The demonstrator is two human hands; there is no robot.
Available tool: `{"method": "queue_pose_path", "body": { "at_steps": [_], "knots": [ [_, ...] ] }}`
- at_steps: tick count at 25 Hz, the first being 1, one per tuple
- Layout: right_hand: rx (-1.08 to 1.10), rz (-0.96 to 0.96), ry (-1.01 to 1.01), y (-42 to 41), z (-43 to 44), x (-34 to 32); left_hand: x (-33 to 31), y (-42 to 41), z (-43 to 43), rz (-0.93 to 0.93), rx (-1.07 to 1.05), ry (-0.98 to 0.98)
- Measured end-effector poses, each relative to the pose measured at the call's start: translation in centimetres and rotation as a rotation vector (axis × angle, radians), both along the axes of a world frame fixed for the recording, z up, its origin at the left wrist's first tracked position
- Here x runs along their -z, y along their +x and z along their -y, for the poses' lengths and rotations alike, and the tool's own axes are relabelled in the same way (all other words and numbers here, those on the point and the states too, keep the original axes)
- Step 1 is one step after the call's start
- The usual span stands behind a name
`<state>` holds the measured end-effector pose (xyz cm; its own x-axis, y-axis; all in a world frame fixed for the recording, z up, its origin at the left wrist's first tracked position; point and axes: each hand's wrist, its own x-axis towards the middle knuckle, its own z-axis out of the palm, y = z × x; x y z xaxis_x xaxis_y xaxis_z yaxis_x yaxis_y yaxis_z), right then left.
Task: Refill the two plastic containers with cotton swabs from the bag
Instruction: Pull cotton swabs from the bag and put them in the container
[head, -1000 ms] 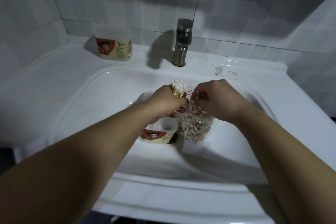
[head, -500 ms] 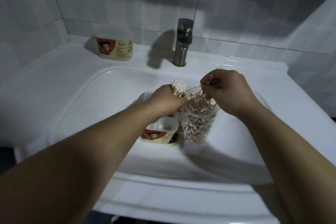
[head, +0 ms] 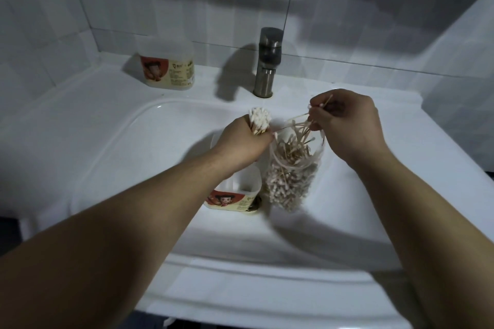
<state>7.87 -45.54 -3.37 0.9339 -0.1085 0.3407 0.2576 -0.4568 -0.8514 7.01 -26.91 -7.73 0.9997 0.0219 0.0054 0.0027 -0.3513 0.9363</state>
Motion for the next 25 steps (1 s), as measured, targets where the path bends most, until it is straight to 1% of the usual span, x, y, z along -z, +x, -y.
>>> {"method": "queue_pose_path", "body": {
  "at_steps": [10,14,19,25],
  "knots": [
    [0.058,0.053,0.336,0.8,0.3,-0.2,0.32,0.51,0.17,0.026,-0.007,-0.148],
    [-0.016,0.027,0.499,0.75,0.18,-0.25,0.14,0.4,0.27,0.043,-0.005,-0.192],
    [-0.096,-0.018,0.631,0.54,-0.08,-0.31,-0.24,0.22,0.5,0.087,-0.004,-0.339],
    [-0.214,-0.111,0.783,0.39,-0.56,-0.19,-0.53,-0.13,0.71,0.061,0.112,-0.48]
  ]
}}
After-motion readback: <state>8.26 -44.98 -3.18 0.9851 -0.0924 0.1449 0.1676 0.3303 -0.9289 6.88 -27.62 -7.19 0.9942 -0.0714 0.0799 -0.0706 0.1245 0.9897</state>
